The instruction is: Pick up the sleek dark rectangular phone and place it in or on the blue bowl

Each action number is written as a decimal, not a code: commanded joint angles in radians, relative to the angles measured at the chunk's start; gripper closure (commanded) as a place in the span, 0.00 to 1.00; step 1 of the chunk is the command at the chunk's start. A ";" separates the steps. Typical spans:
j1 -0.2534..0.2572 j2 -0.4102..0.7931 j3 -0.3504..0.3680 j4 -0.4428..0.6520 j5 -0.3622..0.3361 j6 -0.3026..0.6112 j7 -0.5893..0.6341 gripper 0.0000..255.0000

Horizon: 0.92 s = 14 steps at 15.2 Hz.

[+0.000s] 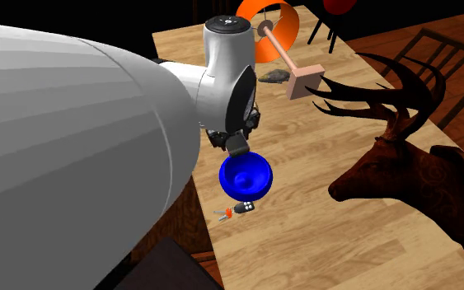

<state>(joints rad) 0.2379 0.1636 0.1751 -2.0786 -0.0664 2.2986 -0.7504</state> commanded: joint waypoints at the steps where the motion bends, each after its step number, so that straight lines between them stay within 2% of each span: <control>1: -0.026 -0.057 -0.012 -0.068 0.017 0.013 -0.047 1.00; 4: -0.055 -0.117 -0.032 -0.142 0.035 0.029 -0.107 1.00; 14: -0.052 -0.030 -0.036 -0.185 0.012 0.158 -0.090 1.00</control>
<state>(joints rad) 0.1863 0.1209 0.1405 -2.2631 -0.0510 2.4432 -0.8405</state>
